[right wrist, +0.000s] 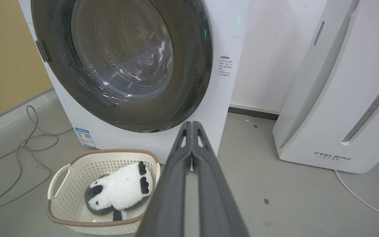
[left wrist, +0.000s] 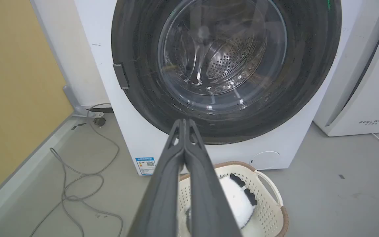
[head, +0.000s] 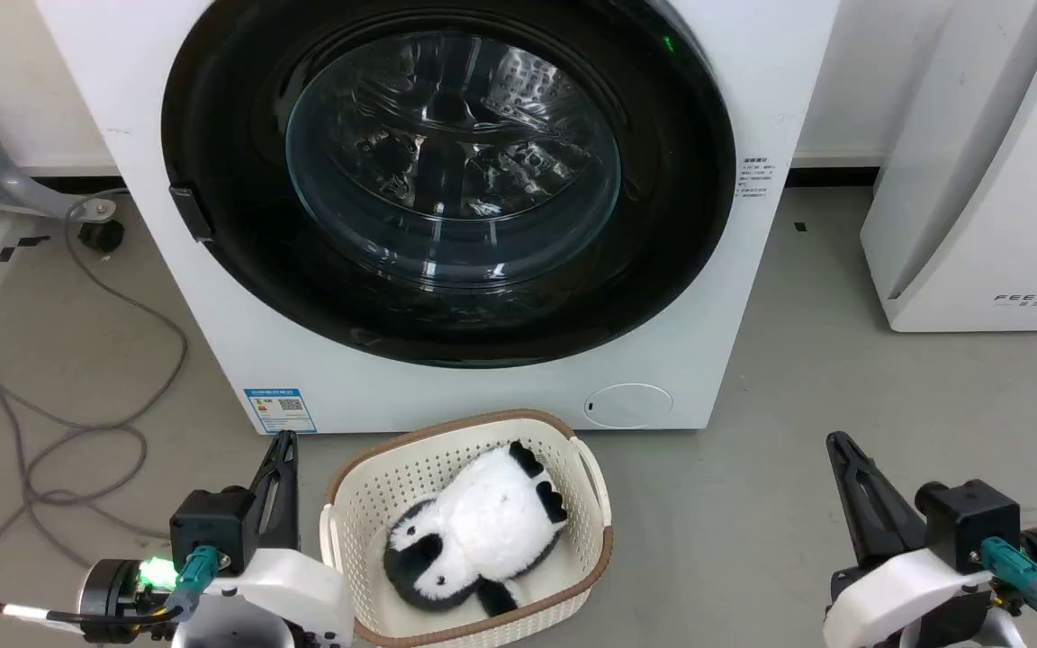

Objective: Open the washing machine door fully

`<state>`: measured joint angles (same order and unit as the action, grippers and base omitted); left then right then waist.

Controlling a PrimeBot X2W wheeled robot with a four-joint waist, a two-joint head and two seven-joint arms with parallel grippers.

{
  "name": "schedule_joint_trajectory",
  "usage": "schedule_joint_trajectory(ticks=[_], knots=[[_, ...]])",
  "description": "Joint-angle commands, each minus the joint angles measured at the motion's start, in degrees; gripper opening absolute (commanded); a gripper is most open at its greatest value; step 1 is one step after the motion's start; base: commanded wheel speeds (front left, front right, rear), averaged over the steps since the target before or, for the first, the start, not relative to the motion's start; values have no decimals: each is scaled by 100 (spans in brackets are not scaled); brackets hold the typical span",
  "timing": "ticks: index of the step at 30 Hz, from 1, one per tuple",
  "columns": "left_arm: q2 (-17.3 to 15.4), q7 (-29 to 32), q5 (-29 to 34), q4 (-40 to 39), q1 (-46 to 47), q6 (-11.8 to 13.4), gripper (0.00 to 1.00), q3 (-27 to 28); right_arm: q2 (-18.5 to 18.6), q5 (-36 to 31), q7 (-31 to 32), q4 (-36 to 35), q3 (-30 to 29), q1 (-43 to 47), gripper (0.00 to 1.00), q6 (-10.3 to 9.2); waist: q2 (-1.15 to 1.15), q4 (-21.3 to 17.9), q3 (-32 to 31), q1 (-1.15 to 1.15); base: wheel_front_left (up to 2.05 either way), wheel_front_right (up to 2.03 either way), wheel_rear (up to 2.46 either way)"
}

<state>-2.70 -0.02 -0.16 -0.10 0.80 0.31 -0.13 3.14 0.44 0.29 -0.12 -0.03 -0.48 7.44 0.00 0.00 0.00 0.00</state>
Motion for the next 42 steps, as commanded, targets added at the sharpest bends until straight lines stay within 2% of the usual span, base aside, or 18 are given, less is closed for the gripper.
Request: schedule_joint_trajectory(ticks=[1,28,29,42], knots=[[-18,2,16,10,-80,-31,0,13,-26,-44,-29,12,3,48,0,5,0,0,0,0,0,0,0],[-18,2,16,10,-80,-31,0,13,-26,-44,-29,12,3,48,0,5,0,0,0,0,0,0,0],[0,0,0,0,0,0,100,0,0,0,0,0,0,0,100,0,0,0,0,0,0,0,0],[3,-104,-38,31,-14,19,100,-88,-1,122,-105,27,-11,10,100,0,0,5,10,0,0,0,0]])
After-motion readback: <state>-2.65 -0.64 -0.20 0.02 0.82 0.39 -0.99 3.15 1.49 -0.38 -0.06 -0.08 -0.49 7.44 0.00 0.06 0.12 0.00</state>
